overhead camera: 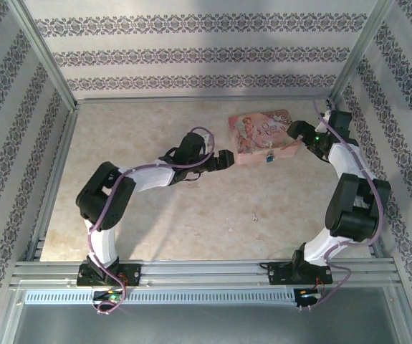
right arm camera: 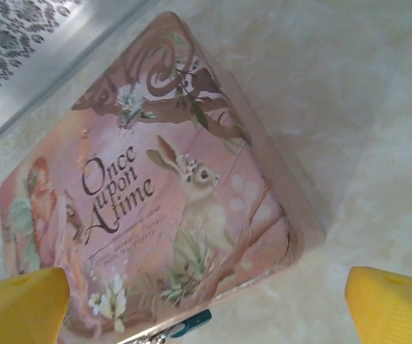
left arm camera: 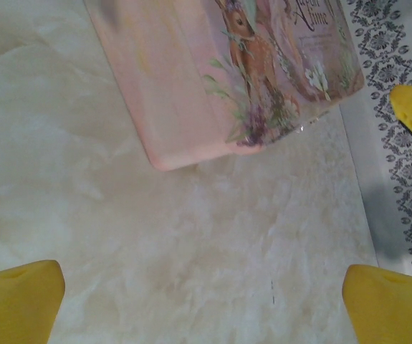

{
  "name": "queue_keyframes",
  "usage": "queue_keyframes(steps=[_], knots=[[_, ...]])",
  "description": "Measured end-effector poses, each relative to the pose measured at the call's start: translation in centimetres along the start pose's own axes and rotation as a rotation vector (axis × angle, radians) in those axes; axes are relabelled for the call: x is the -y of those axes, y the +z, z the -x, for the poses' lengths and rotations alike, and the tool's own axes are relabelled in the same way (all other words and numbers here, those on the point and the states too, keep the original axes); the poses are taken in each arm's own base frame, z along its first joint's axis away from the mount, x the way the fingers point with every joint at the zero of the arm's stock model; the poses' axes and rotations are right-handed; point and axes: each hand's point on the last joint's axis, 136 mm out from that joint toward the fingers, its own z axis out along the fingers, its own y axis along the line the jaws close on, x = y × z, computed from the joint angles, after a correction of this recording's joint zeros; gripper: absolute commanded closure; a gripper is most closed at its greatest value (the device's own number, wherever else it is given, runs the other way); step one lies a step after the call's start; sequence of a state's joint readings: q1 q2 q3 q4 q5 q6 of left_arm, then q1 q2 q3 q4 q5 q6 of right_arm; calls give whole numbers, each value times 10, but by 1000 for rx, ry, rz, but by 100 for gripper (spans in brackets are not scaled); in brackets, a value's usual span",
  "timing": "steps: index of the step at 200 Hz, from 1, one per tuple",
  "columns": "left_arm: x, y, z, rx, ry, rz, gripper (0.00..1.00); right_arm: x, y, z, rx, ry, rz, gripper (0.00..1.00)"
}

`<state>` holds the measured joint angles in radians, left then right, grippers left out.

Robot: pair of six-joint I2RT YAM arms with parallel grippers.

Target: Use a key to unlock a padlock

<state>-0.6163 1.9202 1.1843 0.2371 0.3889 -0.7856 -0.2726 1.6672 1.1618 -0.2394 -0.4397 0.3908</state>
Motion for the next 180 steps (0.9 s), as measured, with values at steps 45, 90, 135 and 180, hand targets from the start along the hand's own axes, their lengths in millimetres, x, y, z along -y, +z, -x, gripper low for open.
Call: queue_keyframes(steps=[45,90,135,180], knots=[[6,35,22,20,-21,-21,0,0,30,16,-27,0,3,2],[14,64,42,34,-16,-48,0,-8,61,22,-73,-9,25,2],[22,78,52,23,-13,-65,0,-21,70,8,-125,-40,40,2],[19,78,52,13,-14,-45,1,-25,69,0,-142,-81,52,2]])
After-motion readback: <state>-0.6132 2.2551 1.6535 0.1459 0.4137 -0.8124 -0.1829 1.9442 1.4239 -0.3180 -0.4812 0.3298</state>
